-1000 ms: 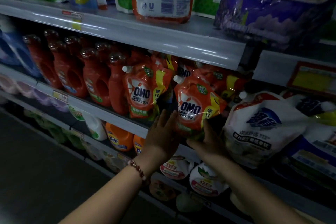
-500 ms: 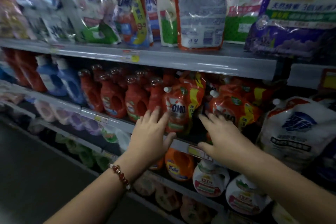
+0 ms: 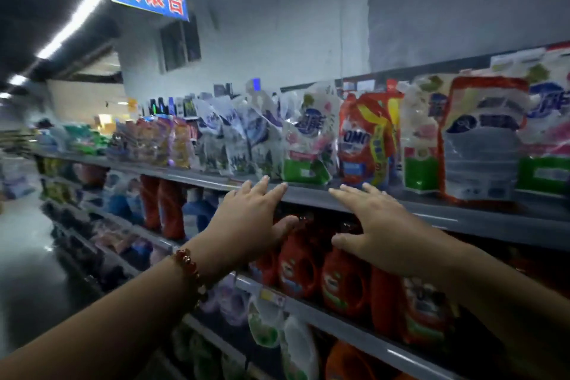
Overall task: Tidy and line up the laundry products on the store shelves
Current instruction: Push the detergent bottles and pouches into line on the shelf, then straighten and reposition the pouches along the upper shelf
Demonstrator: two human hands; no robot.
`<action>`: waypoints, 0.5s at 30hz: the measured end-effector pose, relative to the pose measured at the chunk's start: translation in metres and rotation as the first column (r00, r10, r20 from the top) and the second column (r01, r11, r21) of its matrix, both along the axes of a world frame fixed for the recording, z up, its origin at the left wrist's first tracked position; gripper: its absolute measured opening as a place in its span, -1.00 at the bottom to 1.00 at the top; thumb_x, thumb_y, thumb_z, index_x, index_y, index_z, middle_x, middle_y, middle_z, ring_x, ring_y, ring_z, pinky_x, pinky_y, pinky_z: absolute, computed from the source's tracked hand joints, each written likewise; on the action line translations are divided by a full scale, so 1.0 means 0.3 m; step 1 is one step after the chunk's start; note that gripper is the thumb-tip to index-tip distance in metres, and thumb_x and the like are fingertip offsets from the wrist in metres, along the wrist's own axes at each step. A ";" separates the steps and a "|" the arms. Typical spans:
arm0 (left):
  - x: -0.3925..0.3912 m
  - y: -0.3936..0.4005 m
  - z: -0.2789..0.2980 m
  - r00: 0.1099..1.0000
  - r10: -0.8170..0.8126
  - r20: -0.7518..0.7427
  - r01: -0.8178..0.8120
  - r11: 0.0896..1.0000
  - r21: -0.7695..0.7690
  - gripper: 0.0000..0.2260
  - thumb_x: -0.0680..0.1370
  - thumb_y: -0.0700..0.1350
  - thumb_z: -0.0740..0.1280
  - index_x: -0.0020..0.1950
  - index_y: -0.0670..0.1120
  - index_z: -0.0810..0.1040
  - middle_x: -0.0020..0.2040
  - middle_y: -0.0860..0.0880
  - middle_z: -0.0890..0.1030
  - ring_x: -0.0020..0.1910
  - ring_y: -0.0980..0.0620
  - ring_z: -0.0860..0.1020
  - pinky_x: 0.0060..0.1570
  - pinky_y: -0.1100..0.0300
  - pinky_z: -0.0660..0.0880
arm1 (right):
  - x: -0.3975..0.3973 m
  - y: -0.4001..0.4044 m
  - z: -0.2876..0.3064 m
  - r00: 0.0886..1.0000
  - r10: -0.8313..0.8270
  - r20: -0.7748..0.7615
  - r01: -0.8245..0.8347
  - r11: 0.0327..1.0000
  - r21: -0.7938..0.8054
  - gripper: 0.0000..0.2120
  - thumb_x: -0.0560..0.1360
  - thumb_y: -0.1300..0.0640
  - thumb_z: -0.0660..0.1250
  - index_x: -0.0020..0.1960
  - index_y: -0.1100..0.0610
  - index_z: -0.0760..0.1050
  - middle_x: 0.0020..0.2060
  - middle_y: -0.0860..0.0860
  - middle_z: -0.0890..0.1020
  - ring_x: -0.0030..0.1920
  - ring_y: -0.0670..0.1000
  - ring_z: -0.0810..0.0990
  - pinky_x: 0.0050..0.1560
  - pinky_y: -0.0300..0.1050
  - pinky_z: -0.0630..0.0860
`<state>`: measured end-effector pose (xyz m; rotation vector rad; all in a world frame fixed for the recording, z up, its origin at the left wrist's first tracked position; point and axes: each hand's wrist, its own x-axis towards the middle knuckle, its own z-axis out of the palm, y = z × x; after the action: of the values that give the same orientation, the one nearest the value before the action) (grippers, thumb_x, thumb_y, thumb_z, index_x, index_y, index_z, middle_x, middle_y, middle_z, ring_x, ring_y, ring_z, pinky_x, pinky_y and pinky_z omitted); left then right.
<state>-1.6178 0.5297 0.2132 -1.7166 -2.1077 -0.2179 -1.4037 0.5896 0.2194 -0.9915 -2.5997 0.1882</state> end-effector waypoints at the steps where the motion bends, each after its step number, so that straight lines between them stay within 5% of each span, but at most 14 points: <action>1: -0.042 -0.018 0.027 1.000 0.012 0.016 -0.012 1.000 0.006 -0.32 0.58 0.35 0.09 0.62 0.10 0.04 0.62 -0.08 0.09 0.59 -0.14 0.09 0.52 -0.06 0.13 | -0.048 -0.011 0.033 1.000 0.022 -0.011 -0.022 1.000 -0.004 -0.25 0.55 -0.17 0.29 0.59 -0.15 -0.06 0.58 -0.16 -0.01 0.58 -0.01 -0.14 0.54 0.00 -0.12; 15: -0.680 -0.204 0.085 0.937 0.337 0.088 -0.336 0.941 -0.026 -0.33 0.59 0.34 0.09 0.62 0.12 0.02 0.63 -0.05 0.05 0.59 -0.08 0.09 0.51 0.01 0.14 | -0.815 0.058 0.095 0.952 0.303 0.047 -0.305 0.952 0.026 -0.25 0.54 -0.16 0.30 0.59 -0.12 -0.02 0.59 -0.12 0.02 0.58 0.03 -0.11 0.56 0.01 -0.10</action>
<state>-1.8218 0.4685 0.2387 -1.3422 -2.4315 -0.1863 -1.6482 0.6070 0.2477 -0.5836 -2.7739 0.2015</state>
